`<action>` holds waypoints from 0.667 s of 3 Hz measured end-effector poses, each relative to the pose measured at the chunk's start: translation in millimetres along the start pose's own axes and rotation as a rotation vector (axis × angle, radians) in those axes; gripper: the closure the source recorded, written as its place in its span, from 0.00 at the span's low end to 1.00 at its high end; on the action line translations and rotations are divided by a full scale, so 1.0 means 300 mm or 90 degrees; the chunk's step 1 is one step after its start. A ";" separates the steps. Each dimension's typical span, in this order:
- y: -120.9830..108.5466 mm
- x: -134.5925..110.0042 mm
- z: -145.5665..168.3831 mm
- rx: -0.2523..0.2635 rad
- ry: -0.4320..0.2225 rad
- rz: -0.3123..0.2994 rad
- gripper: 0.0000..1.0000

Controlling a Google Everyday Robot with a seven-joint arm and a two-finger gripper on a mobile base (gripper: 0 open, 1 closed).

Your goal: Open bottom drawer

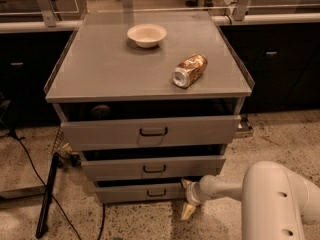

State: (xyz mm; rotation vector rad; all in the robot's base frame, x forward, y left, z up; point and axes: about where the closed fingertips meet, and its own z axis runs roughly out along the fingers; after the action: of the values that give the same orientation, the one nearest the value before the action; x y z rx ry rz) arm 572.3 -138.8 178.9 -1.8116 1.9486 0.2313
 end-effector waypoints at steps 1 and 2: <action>-0.011 -0.008 0.031 -0.011 0.004 -0.003 0.00; -0.013 -0.014 0.069 -0.036 0.008 0.000 0.00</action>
Offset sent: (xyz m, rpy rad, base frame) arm 0.0154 0.0136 -0.0177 -0.0134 0.0603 0.0304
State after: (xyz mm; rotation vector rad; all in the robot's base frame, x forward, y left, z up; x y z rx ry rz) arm 580.8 -126.6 163.3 -1.8543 1.9692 0.2778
